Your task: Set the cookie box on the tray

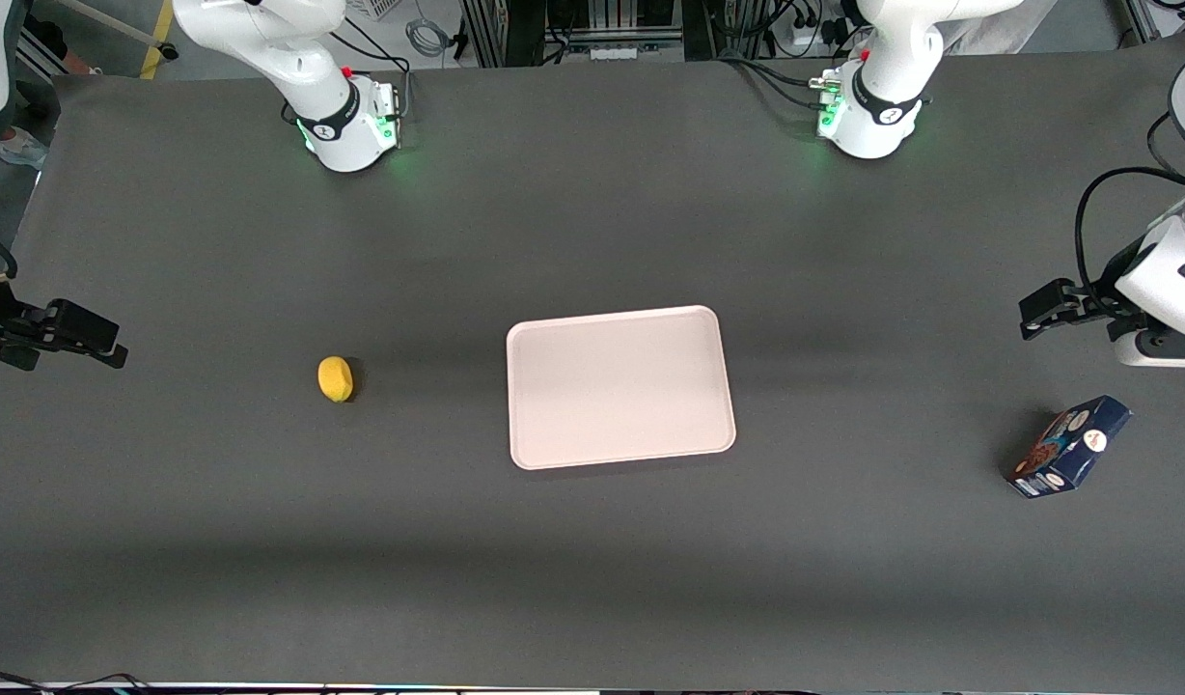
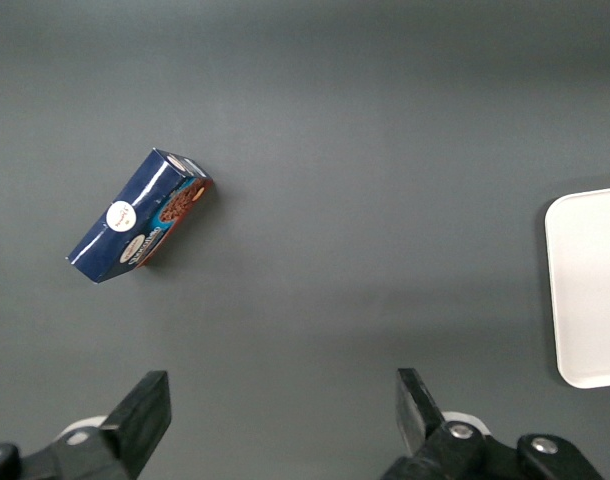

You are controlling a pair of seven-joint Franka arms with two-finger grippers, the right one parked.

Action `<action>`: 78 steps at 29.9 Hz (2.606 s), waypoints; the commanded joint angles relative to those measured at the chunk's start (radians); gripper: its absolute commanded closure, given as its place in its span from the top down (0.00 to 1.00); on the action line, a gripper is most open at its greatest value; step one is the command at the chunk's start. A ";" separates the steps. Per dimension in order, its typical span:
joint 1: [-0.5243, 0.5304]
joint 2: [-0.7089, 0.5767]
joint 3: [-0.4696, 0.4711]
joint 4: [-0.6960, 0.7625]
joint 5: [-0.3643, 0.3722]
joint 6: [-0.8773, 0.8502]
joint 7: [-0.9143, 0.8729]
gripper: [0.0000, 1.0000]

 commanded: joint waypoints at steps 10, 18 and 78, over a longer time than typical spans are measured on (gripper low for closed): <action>-0.011 -0.006 0.008 0.010 0.013 -0.021 -0.018 1.00; -0.011 -0.008 0.008 0.010 0.013 -0.022 -0.019 1.00; 0.028 0.121 0.149 0.058 0.025 0.027 0.754 1.00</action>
